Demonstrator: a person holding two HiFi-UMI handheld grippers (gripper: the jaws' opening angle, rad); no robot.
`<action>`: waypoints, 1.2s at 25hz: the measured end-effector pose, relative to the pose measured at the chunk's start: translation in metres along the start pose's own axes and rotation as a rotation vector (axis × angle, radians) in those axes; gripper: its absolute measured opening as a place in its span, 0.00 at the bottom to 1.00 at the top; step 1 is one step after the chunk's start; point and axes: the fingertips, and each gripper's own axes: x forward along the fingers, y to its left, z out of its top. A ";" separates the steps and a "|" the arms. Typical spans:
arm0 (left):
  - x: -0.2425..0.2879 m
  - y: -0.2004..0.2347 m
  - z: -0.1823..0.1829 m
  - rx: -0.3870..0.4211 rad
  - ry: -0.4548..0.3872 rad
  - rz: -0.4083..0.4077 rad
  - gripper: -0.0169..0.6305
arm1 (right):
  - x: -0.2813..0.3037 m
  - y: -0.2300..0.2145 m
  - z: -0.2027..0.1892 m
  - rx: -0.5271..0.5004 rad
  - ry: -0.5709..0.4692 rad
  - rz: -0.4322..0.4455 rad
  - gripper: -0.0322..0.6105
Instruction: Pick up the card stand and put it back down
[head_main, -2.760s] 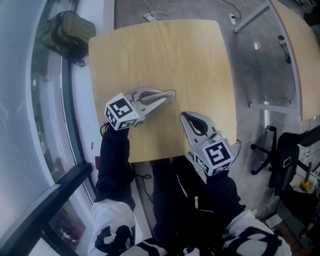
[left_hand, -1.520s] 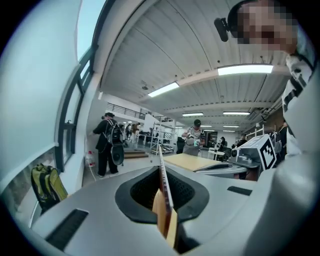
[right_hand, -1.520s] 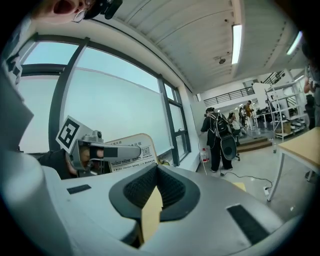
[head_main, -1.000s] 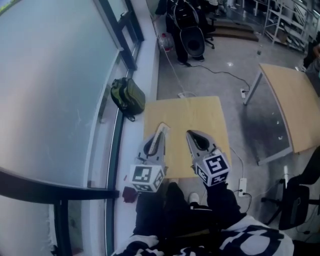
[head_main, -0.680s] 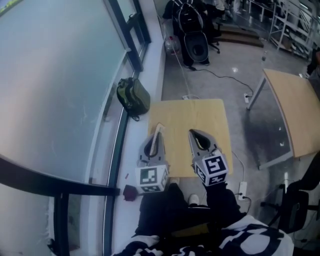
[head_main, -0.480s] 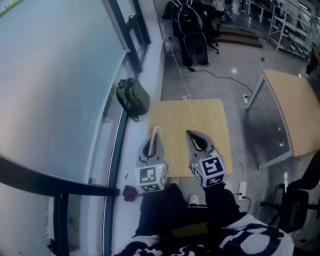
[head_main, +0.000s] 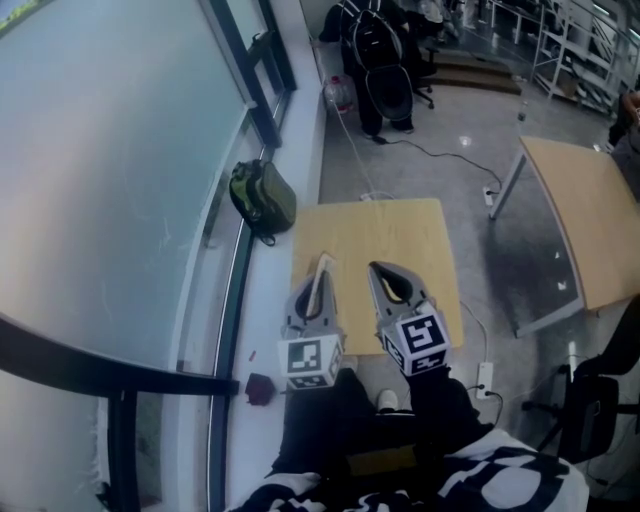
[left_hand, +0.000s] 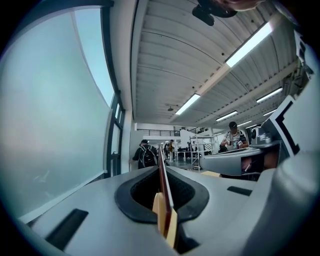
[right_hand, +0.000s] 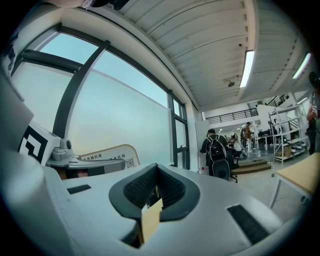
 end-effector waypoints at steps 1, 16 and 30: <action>0.000 0.001 -0.001 -0.005 0.002 0.002 0.06 | 0.000 0.000 0.000 0.000 -0.001 0.001 0.08; 0.019 -0.009 -0.022 -0.026 0.042 -0.050 0.06 | 0.001 -0.022 -0.014 0.009 0.024 -0.041 0.08; 0.078 -0.010 -0.067 -0.025 0.134 -0.167 0.06 | 0.011 -0.077 -0.045 0.071 0.101 -0.200 0.08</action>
